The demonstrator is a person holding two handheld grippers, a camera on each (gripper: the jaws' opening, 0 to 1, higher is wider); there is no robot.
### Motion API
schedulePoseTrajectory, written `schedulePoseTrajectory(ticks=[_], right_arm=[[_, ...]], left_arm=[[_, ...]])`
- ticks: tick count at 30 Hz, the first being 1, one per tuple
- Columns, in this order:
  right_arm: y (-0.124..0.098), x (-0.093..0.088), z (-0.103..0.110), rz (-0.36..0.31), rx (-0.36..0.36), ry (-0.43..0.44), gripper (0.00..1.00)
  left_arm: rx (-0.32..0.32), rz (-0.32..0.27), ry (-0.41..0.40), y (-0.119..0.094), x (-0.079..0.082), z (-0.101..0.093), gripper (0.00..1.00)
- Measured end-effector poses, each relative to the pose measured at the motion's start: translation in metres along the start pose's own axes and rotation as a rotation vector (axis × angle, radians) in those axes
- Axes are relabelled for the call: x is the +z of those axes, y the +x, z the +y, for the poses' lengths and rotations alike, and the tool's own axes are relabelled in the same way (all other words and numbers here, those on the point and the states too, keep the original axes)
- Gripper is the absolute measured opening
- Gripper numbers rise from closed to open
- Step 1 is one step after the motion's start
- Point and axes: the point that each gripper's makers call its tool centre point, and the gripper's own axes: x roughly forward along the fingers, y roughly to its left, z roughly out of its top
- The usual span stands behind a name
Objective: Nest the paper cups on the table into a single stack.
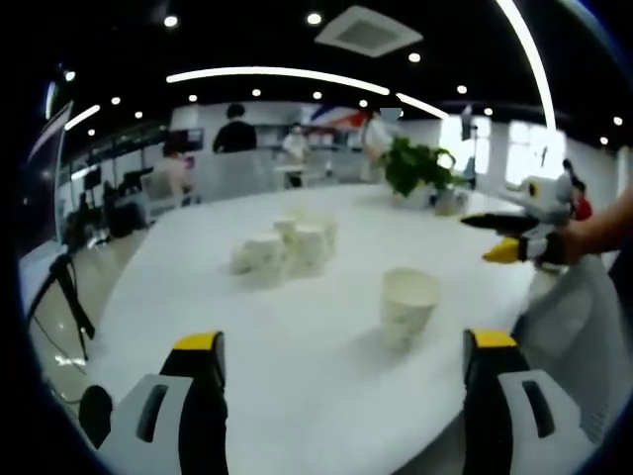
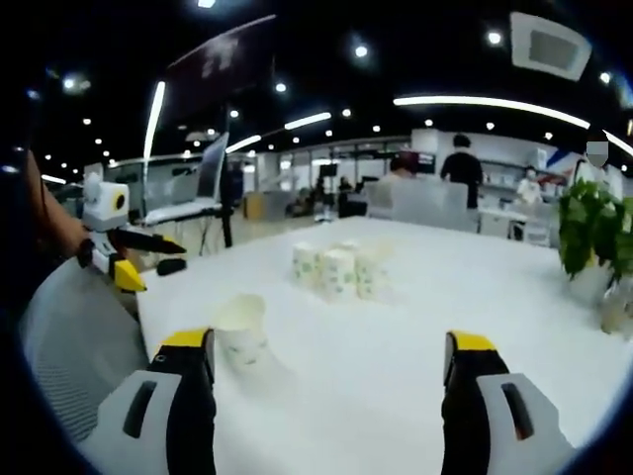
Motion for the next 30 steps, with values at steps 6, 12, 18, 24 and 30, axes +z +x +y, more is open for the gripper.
schedulePoseTrajectory(ticks=[6, 12, 18, 24, 30], right_arm=[[0.0, -0.001, -0.003, -0.001, -0.003, 0.023, 0.94], [0.002, -0.001, -0.008, -0.003, -0.01, 0.043, 0.95], [0.016, 0.002, -0.016, -0.007, -0.012, 0.03, 0.98], [0.036, 0.008, -0.029, -0.019, -0.008, -0.006, 1.0], [0.058, 0.015, -0.051, -0.023, -0.023, -0.038, 1.0]], left_arm=[[0.009, 0.002, 0.006, 0.0, 0.001, 0.002, 0.99], [0.008, 0.007, 0.023, 0.001, 0.0, 0.002, 0.99], [0.015, 0.012, 0.019, 0.001, -0.001, 0.004, 0.99], [0.013, 0.018, 0.021, 0.002, -0.002, 0.003, 0.99], [0.012, 0.021, 0.022, 0.002, -0.003, 0.003, 0.99]])
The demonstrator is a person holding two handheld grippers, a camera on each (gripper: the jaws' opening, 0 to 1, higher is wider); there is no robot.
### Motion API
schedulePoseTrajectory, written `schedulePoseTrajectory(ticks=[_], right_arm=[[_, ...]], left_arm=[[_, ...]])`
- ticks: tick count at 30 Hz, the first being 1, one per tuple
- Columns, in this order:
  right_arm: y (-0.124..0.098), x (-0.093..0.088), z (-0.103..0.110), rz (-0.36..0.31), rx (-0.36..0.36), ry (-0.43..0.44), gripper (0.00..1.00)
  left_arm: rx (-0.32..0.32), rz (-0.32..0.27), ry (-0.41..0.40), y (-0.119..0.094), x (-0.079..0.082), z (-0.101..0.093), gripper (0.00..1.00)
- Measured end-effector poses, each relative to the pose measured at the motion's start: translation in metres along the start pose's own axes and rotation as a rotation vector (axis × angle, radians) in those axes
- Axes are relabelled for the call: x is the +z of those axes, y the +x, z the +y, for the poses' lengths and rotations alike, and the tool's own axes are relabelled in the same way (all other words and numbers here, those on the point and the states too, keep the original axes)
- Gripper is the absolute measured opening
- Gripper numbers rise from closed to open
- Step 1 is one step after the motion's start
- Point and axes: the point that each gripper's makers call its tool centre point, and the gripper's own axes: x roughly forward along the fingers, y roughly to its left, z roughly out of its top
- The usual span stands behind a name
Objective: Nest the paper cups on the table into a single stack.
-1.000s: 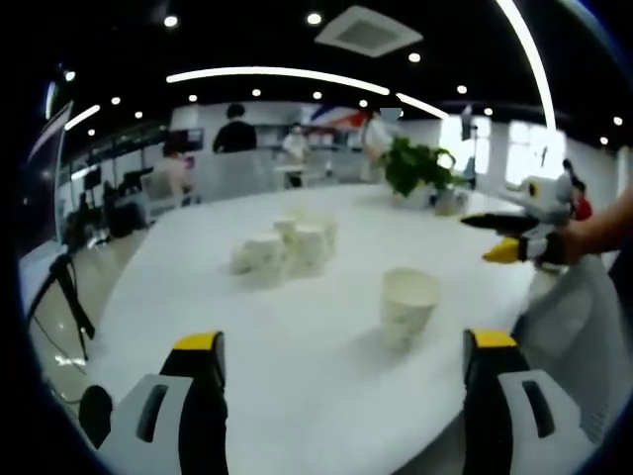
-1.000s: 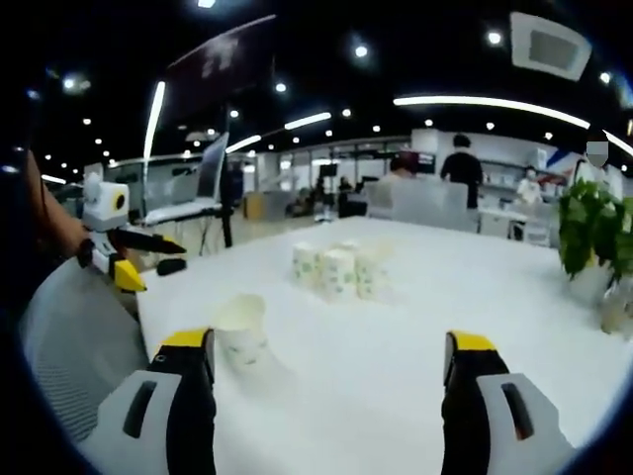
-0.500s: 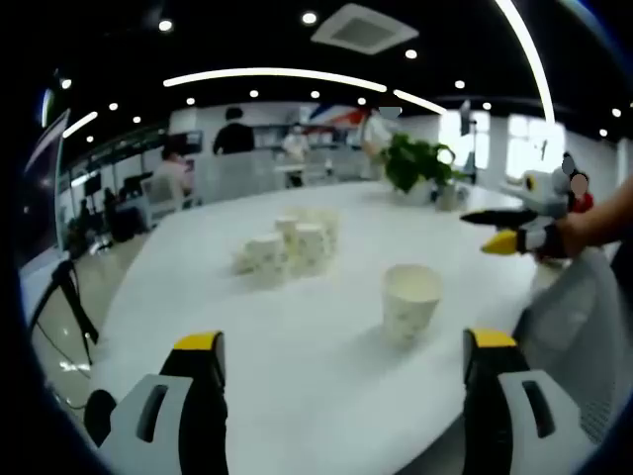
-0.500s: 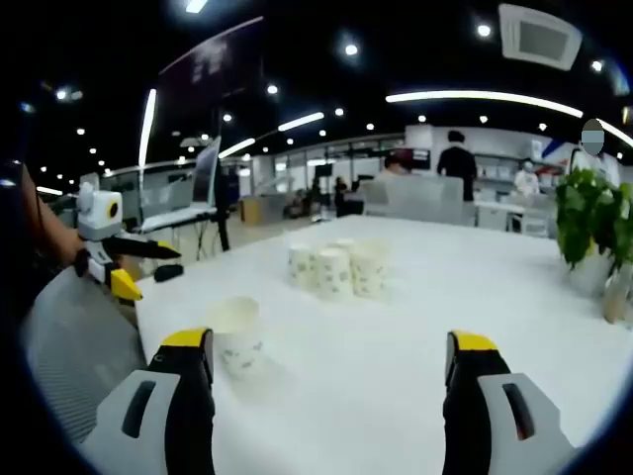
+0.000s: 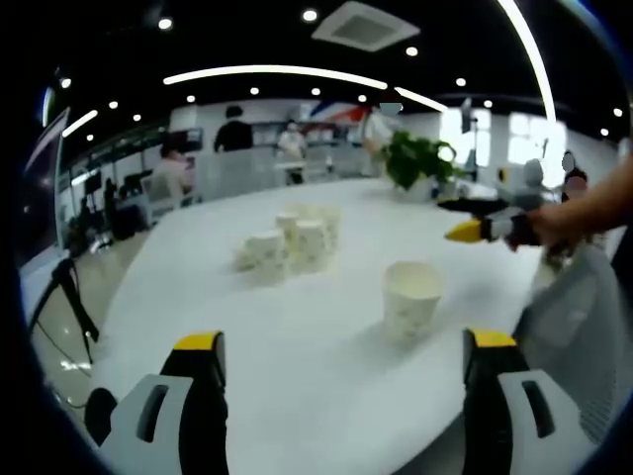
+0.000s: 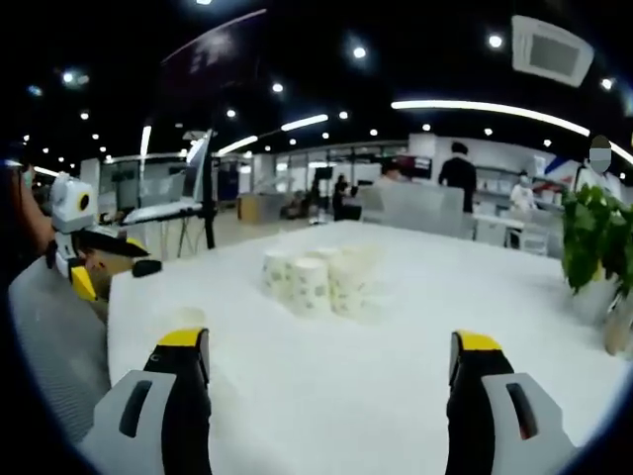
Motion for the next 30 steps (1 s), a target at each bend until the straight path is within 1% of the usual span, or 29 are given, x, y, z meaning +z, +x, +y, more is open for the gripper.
schedulePoseTrajectory(ticks=[6, 21, 26, 30], right_arm=[[0.02, 0.005, -0.012, -0.005, 0.004, -0.016, 1.0], [0.07, 0.005, -0.024, 0.012, 0.023, -0.011, 0.98], [0.092, 0.006, -0.028, 0.021, 0.031, -0.017, 0.97], [0.11, 0.01, -0.032, 0.019, 0.039, -0.015, 0.95]], left_arm=[[-0.002, 0.005, 0.001, 0.001, -0.001, -0.001, 0.99], [-0.004, 0.013, 0.003, 0.0, -0.004, -0.002, 0.98], [-0.005, 0.018, 0.009, 0.001, -0.005, -0.002, 0.98], [-0.004, 0.024, 0.007, 0.001, -0.006, -0.002, 0.98]])
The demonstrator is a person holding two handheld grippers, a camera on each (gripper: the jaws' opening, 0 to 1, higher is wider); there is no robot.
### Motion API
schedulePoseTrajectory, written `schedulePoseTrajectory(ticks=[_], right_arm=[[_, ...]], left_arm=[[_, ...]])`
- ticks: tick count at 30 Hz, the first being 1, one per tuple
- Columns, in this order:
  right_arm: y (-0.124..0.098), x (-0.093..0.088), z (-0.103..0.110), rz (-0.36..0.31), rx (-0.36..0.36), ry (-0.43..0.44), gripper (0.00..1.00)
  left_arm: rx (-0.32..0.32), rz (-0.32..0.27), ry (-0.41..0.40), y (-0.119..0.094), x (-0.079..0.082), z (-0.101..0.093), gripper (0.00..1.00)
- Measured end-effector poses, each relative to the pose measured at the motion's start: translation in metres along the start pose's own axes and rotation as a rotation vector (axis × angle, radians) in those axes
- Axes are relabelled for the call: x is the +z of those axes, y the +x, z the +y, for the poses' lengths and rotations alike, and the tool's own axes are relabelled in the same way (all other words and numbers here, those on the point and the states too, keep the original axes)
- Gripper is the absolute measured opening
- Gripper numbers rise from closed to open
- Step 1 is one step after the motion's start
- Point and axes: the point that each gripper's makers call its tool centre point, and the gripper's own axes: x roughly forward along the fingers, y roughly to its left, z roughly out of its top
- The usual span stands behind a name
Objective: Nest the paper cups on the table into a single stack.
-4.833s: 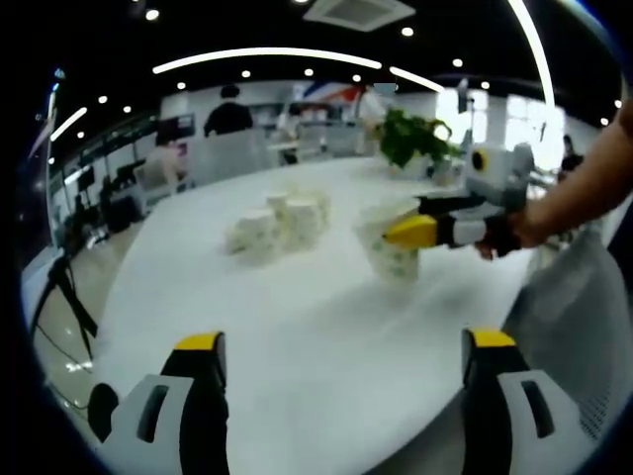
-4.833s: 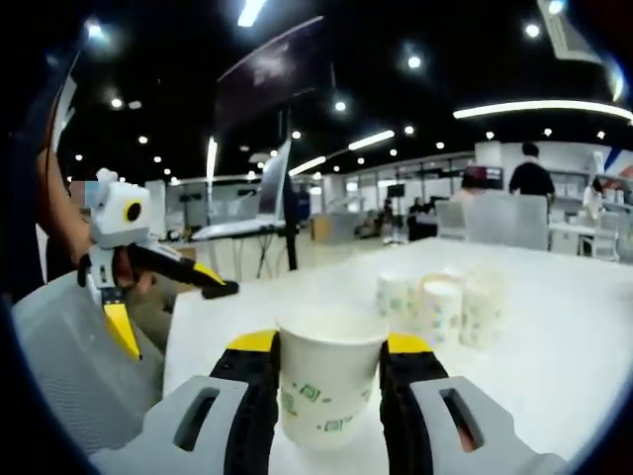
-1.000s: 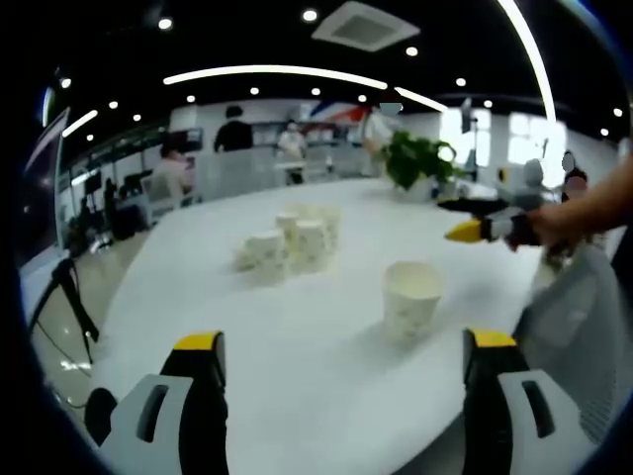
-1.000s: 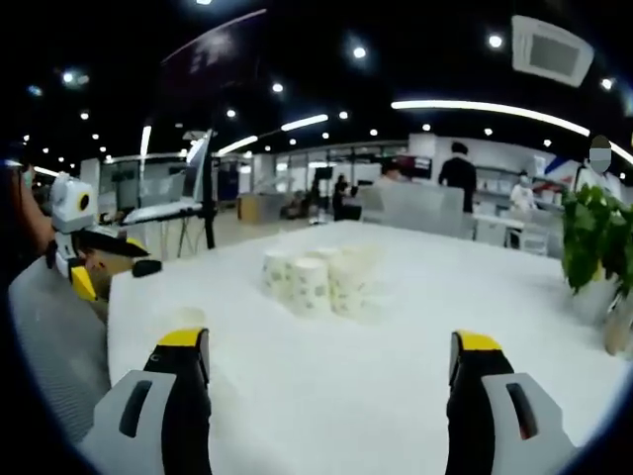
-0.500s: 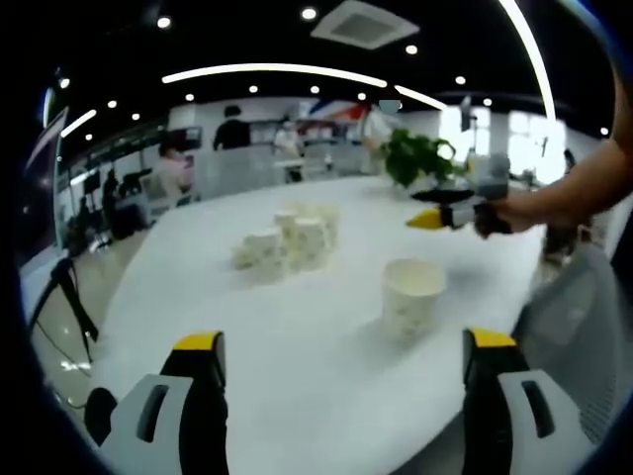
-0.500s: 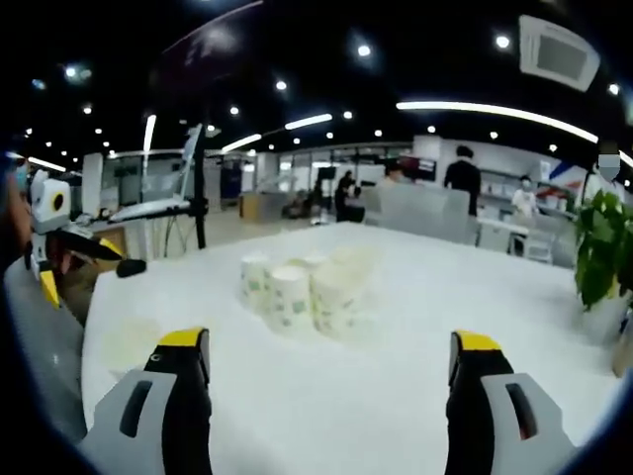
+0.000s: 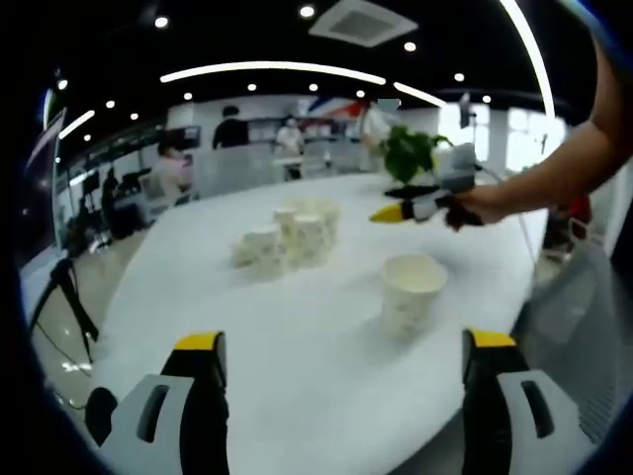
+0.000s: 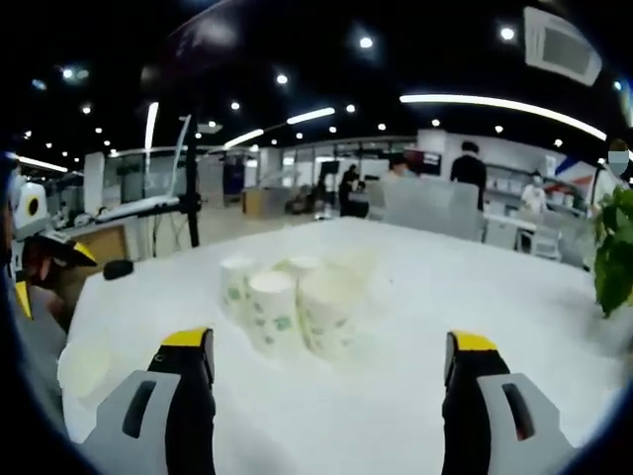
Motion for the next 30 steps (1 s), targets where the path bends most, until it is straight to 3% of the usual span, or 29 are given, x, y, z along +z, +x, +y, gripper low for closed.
schedulePoseTrajectory(ticks=[15, 24, 30], right_arm=[[0.052, 0.0, -0.009, 0.03, 0.024, -0.023, 0.91], [0.067, -0.01, -0.02, 0.056, 0.005, -0.009, 0.87], [0.08, -0.008, -0.023, 0.052, -0.003, -0.012, 0.8]], left_arm=[[0.004, 0.014, -0.013, 0.002, -0.003, 0.003, 0.97], [-0.015, 0.041, 0.087, 0.004, -0.006, -0.007, 0.97], [0.008, 0.065, 0.026, 0.003, -0.011, 0.002, 0.99]])
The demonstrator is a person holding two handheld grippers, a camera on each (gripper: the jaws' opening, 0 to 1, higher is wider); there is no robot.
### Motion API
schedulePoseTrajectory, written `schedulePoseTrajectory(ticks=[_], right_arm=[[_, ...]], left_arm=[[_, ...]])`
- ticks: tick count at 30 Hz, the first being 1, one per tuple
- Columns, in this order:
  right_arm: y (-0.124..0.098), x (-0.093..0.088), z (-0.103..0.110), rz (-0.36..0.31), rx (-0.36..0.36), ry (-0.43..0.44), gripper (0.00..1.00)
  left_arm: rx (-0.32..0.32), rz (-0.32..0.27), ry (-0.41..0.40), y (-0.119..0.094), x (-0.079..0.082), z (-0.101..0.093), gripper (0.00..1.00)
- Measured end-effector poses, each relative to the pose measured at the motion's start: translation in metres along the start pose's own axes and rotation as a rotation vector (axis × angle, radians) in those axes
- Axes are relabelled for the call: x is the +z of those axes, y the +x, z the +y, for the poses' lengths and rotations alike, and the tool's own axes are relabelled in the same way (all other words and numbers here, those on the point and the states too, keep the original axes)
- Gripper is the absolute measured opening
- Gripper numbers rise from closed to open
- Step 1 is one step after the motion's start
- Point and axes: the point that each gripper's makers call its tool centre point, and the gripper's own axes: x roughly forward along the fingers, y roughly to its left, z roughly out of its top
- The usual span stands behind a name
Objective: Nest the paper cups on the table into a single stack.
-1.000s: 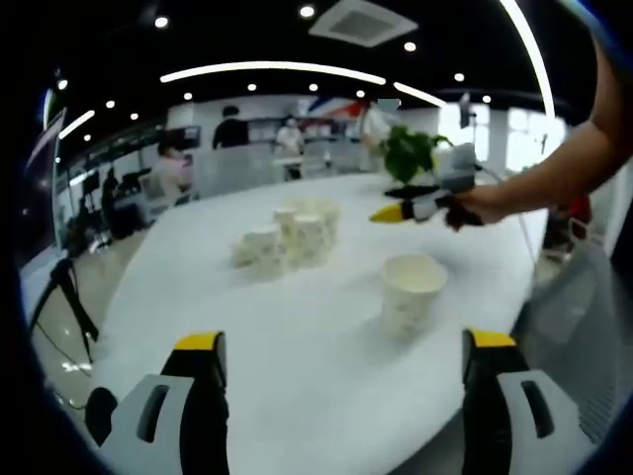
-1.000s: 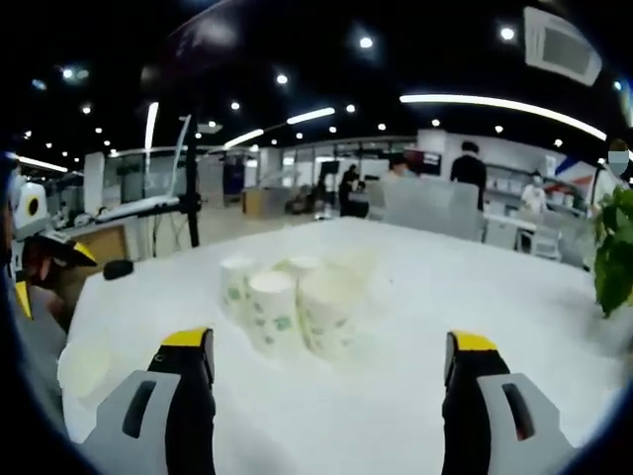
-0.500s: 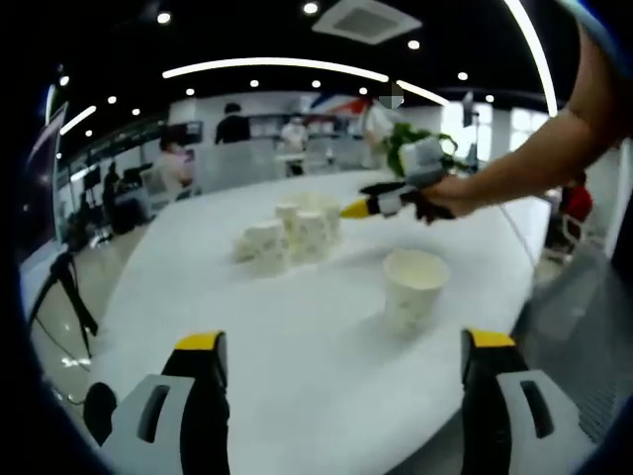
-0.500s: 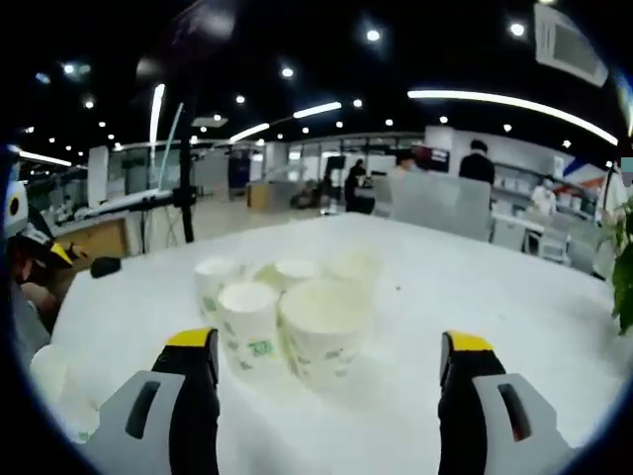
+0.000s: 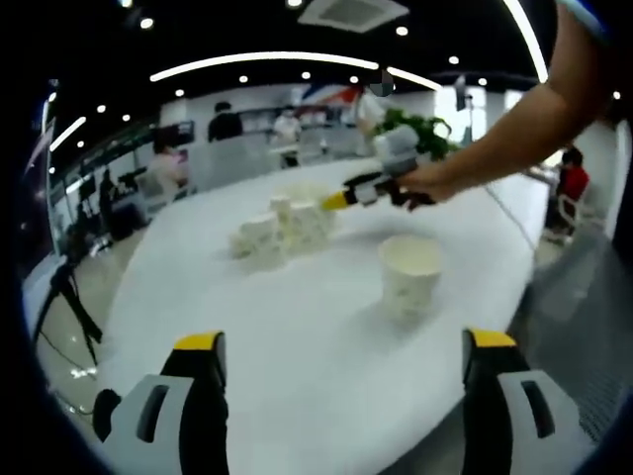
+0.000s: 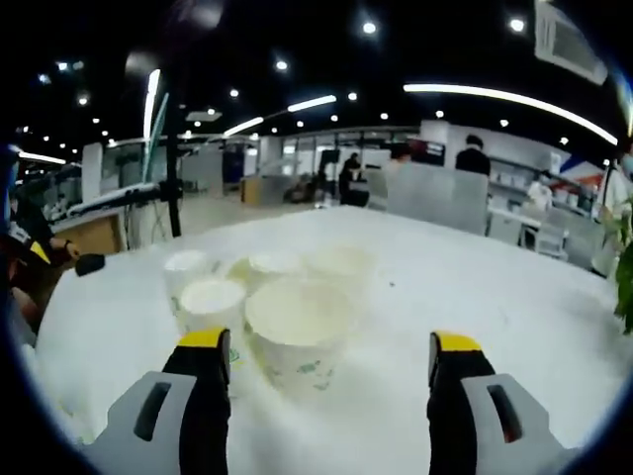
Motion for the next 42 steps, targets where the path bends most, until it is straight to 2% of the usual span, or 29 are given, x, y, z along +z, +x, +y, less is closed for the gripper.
schedulePoseTrajectory(ticks=[8, 12, 14, 16, 17, 29, 42], right_arm=[[0.019, 0.004, 0.008, -0.009, 0.03, 0.001, 0.68], [0.028, 0.0, 0.011, 0.011, 0.039, 0.01, 0.63], [0.03, -0.003, 0.011, 0.019, 0.04, 0.024, 0.57], [0.03, -0.005, 0.013, 0.028, 0.043, 0.036, 0.45], [0.03, -0.003, 0.014, 0.019, 0.047, 0.039, 0.43], [0.028, -0.002, 0.013, 0.022, 0.061, 0.032, 0.39], [0.017, 0.019, 0.008, 0.004, 0.056, 0.043, 0.38]], left_arm=[[-0.003, -0.005, 0.009, 0.0, -0.001, -0.001, 0.99], [0.001, -0.007, 0.007, 0.0, -0.001, -0.001, 0.98], [-0.001, -0.008, 0.009, 0.001, -0.001, -0.001, 0.98], [0.0, -0.008, 0.009, 0.001, -0.001, -0.001, 0.98], [0.001, -0.009, 0.009, 0.0, -0.001, -0.001, 0.98], [-0.001, 0.004, -0.008, 0.002, -0.003, -0.001, 0.99], [0.0, 0.002, -0.002, 0.001, -0.002, -0.001, 0.99]])
